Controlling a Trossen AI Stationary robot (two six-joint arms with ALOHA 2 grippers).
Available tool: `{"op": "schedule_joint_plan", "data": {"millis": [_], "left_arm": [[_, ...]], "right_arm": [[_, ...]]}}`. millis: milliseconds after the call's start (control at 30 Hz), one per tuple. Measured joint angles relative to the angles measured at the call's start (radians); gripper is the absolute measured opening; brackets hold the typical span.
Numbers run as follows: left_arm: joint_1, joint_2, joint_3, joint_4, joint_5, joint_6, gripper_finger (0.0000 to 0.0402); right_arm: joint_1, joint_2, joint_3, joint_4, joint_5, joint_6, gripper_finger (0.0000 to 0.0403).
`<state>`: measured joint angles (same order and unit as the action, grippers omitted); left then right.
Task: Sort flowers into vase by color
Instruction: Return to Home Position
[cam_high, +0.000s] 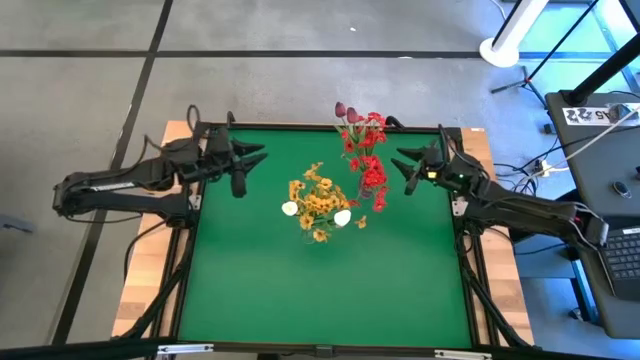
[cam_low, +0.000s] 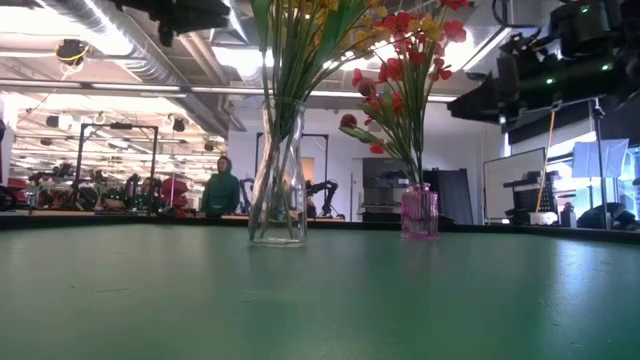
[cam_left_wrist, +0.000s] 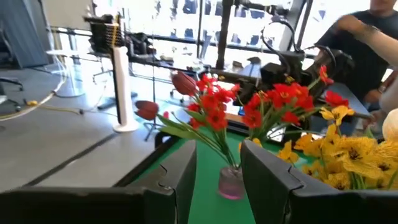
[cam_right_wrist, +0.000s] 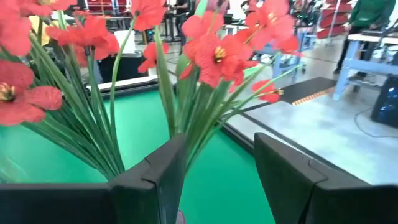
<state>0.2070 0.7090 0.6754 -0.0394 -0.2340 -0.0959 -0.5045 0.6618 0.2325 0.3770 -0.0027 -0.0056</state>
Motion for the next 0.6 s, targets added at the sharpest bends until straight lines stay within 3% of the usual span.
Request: {"op": "schedule_joint_plan", "data": {"millis": [300, 600], "left_arm": [[0.0, -0.127, 0.0, -0.187, -0.02, -0.024, 0.011], [0.0, -0.174, 0.0, -0.266, -0.105, -0.026, 0.0046]], "right_arm": [[0.0, -0.217, 0.0, -0.174, 0.038, -0.03, 0.0182], [0.0, -0.374, 0.143, -0.524, 0.077, -0.079, 0.0094]]}}
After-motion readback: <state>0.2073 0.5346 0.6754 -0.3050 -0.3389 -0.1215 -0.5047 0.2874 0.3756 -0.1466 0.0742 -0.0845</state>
